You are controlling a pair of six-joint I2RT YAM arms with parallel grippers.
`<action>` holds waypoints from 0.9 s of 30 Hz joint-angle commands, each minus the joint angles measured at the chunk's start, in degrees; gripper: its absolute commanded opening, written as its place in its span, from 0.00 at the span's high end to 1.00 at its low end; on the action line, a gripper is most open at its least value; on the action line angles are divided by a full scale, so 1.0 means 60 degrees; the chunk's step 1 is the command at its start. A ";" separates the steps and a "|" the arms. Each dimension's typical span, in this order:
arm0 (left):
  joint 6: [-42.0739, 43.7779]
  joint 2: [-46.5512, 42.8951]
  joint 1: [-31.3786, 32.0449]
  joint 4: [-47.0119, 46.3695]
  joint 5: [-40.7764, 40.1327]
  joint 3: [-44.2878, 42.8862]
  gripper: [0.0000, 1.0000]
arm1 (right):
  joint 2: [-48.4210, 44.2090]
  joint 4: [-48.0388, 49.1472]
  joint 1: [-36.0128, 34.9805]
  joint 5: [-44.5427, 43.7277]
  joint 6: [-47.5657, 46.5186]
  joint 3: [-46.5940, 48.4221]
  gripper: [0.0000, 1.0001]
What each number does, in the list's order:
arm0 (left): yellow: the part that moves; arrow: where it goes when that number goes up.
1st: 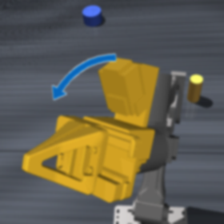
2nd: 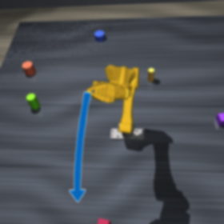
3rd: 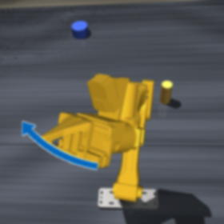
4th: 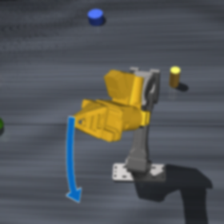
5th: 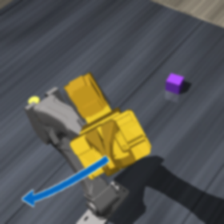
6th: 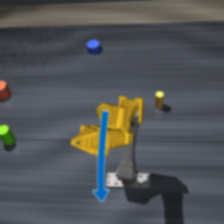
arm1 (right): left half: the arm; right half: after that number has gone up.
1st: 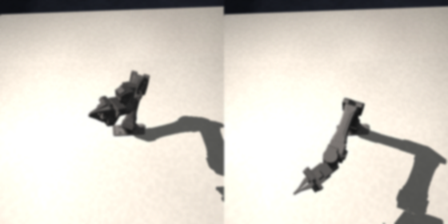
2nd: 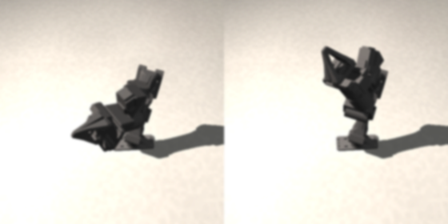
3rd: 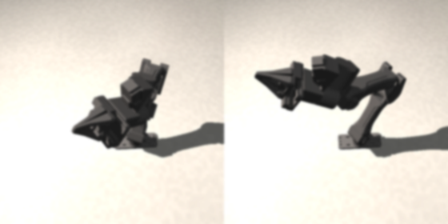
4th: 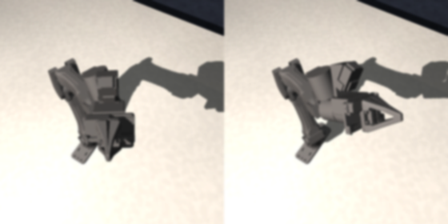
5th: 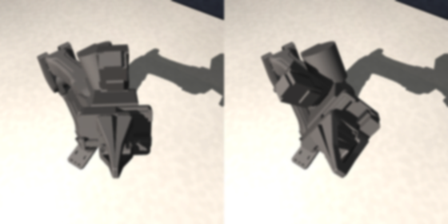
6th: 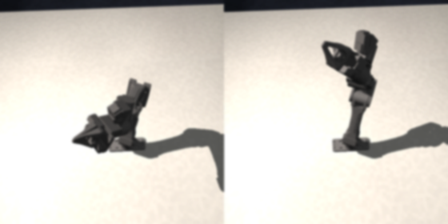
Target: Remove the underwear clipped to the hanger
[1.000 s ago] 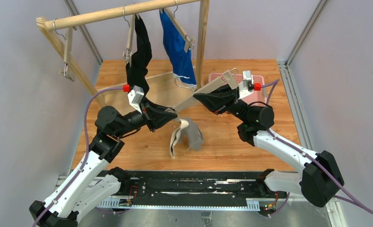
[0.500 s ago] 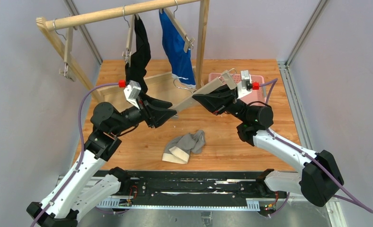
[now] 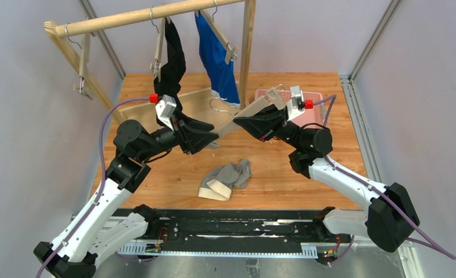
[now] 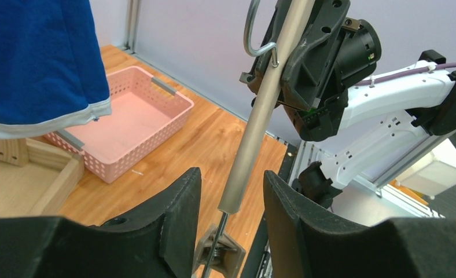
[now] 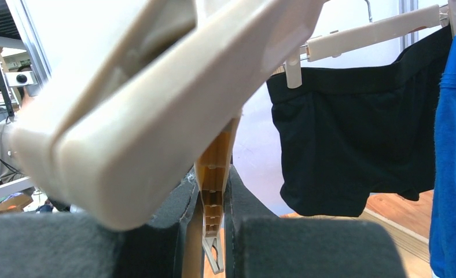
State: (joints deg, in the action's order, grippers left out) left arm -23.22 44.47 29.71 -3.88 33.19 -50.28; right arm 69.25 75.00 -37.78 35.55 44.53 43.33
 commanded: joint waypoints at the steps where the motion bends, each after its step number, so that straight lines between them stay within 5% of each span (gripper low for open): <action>1: -0.0109 0.0238 0.0000 -0.0379 0.0621 -0.0167 0.52 | 0.0070 0.0302 -0.0133 0.0110 -0.0010 0.0348 0.99; 10: -0.0415 0.0493 0.0003 -0.0937 0.0955 -0.0013 0.55 | 0.0229 0.0370 -0.0199 0.0063 -0.0003 0.0425 0.99; 15: -0.0687 0.0621 0.0006 -0.1367 0.1126 0.0172 0.77 | 0.0315 0.0412 -0.0233 0.0041 0.0030 0.0498 0.99; 19: -0.0727 0.0688 0.0017 -0.1463 0.1333 0.0257 0.79 | 0.0415 0.0526 -0.0260 0.0037 0.0119 0.0546 0.99; 22: -0.0743 0.0594 0.0013 -0.1463 0.1141 0.0375 0.99 | 0.0489 0.0607 -0.0264 0.0063 0.0212 0.0602 0.99; 27: -0.0893 0.0260 0.0012 -0.1477 0.0865 0.0478 1.00 | 0.0513 0.0390 -0.0264 0.0110 0.0206 0.0610 0.95</action>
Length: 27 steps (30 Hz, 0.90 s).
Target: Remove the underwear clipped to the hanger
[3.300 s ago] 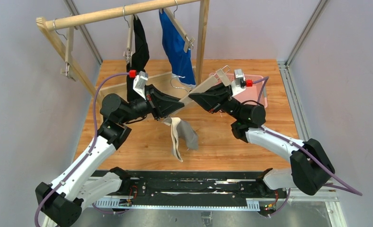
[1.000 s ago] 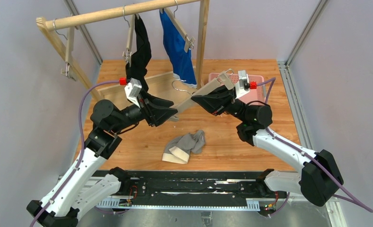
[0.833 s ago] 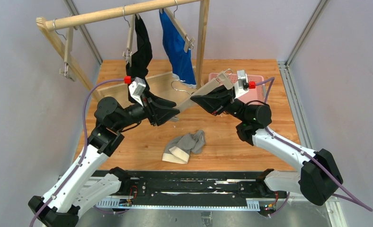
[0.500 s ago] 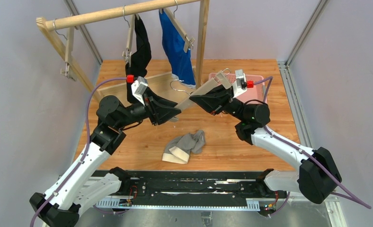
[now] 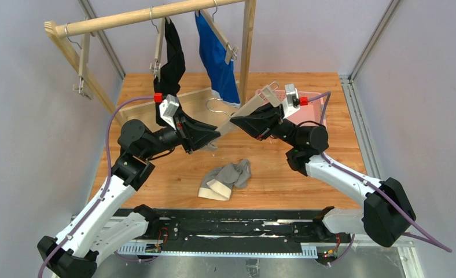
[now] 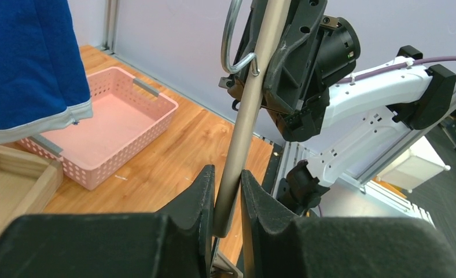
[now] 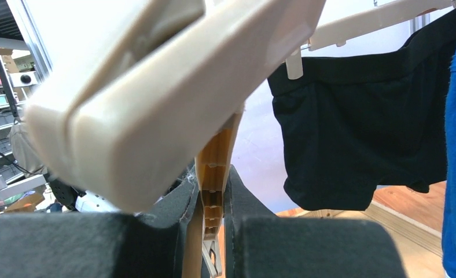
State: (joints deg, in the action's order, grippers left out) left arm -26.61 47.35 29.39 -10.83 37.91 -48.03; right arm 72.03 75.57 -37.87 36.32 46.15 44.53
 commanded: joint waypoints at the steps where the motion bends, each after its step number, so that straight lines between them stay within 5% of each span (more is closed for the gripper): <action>1: -0.0405 -0.0250 0.0068 -0.0319 0.0095 0.0059 1.00 | 0.0058 0.0239 -0.0257 -0.0012 -0.0087 0.0380 0.88; 3: -0.0514 -0.0257 0.0068 -0.0312 0.0249 0.0003 1.00 | 0.0039 0.0228 -0.0266 -0.0031 -0.0089 0.0316 0.67; 9: -0.0745 -0.0336 0.0067 -0.0304 0.0495 -0.0209 1.00 | -0.0010 0.0347 -0.0259 -0.0003 -0.0165 0.0136 0.36; 11: -0.0764 -0.0408 0.0057 -0.0310 0.0407 -0.0194 1.00 | -0.0045 0.0258 -0.0260 -0.0063 -0.0229 0.0082 0.43; 15: -0.0850 -0.0403 0.0062 -0.0316 0.0311 -0.0111 1.00 | -0.0054 0.0061 -0.0266 0.0101 -0.0365 0.0252 0.98; 20: -0.1175 0.0057 0.0066 -0.0304 0.0834 -0.0215 1.00 | -0.0127 -0.0084 -0.0348 0.0214 -0.0595 0.0416 0.99; 27: -0.1209 0.0276 0.0067 -0.0304 0.1405 -0.0294 0.75 | -0.0229 -0.0160 -0.0395 0.0098 -0.0680 0.0416 1.00</action>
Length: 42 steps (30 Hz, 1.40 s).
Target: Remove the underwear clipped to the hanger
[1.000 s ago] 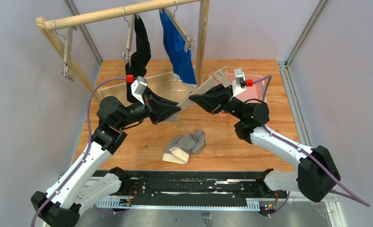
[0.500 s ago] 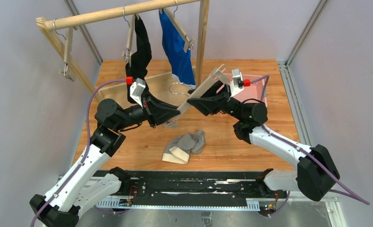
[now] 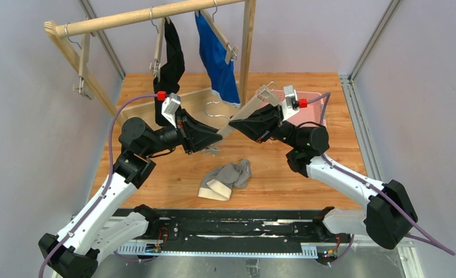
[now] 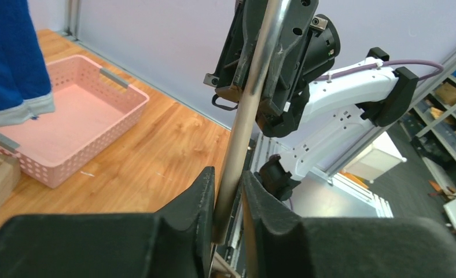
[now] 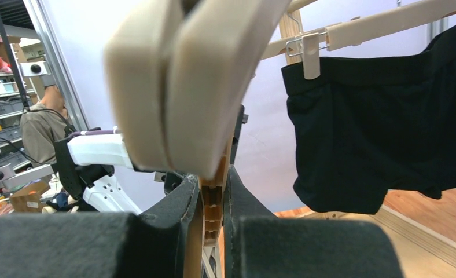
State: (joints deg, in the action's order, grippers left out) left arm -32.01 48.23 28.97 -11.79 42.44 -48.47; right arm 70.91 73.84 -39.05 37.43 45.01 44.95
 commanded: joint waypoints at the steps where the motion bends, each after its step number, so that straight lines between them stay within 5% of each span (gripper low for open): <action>1: -0.0282 0.0115 0.0137 -0.0144 0.0686 -0.0214 0.72 | -0.0022 0.0129 -0.0223 -0.0121 -0.0474 0.0353 1.00; 6: -0.0101 0.0020 0.0137 -0.0144 0.0801 -0.0135 0.66 | 0.0168 0.0399 -0.0281 -0.0088 -0.0239 0.0505 0.99; 13: 0.0140 -0.0134 0.0141 -0.0144 0.0654 -0.0071 0.99 | 0.0143 0.0321 -0.0300 -0.0204 -0.0291 0.0497 0.99; 17: 0.0064 -0.0228 0.0137 -0.0144 0.0372 -0.0088 1.00 | 0.0016 -0.0323 -0.0289 -0.0258 -0.0394 0.0491 0.97; 21: -0.0102 -0.0581 0.0137 -0.0157 0.0163 -0.0298 1.00 | -0.0229 -0.0997 -0.0300 -0.0335 -0.0863 0.0332 0.37; 23: -0.0164 -0.0760 0.0145 0.0045 0.0066 -0.0429 1.00 | -0.0382 -0.1170 -0.0298 -0.0396 -0.1102 0.0093 0.20; 26: 0.0391 -0.1058 0.0137 0.1661 -0.0361 -0.0882 1.00 | -0.0753 -0.2127 -0.0302 -0.0401 -0.1671 -0.0073 0.19; 31: 0.2447 -0.1619 0.0137 0.6526 -0.2799 -0.2304 1.00 | -0.1746 -0.5837 -0.0425 -0.0944 -0.3639 -0.0170 0.19; 37: 0.2713 -0.2390 0.0139 1.0763 -0.5260 -0.3625 1.00 | -0.2460 -1.2199 -0.1646 -0.4072 -0.6772 0.0564 0.19; 42: 0.2082 -0.3042 0.0138 1.2761 -0.6060 -0.4389 1.00 | -0.2222 -1.4272 -0.2953 -0.6300 -0.7630 0.0430 0.19</action>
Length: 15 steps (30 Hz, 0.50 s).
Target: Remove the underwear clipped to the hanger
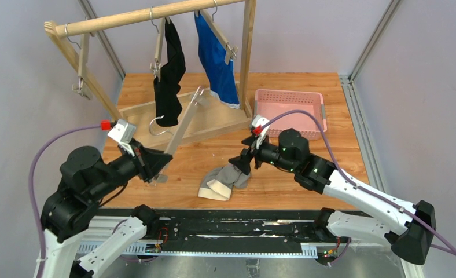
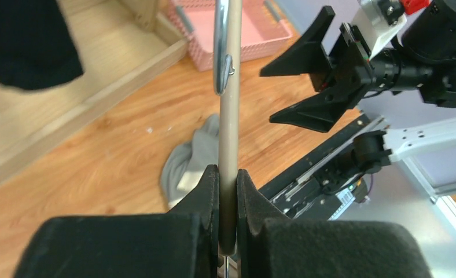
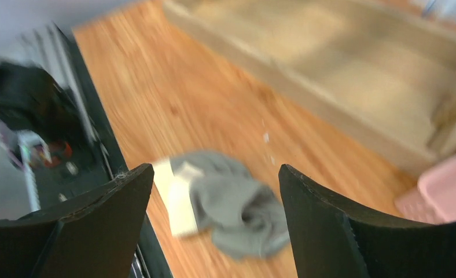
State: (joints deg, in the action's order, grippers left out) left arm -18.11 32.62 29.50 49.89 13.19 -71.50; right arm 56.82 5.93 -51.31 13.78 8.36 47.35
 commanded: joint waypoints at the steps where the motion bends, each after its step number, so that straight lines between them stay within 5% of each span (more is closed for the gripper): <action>1: -0.0382 -0.0561 0.0050 0.2717 -0.1149 -0.0682 1.00 | 0.0202 -0.3002 -0.1175 -0.2695 -0.1581 -0.0129 0.19; 5: -0.0717 -0.0778 0.0036 0.3947 -0.1410 -0.1346 1.00 | 0.0739 -0.2668 -0.1825 -0.3486 -0.1526 -0.0685 0.19; 15: -0.1010 -0.0986 0.0035 0.5742 -0.5559 -0.2016 1.00 | 0.2654 -0.1884 -0.2039 -0.3424 -0.1393 -0.0376 0.18</action>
State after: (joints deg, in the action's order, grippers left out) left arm -22.61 27.46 29.50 81.43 -7.70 -84.36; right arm 69.93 -7.20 -62.67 -5.93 0.95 43.09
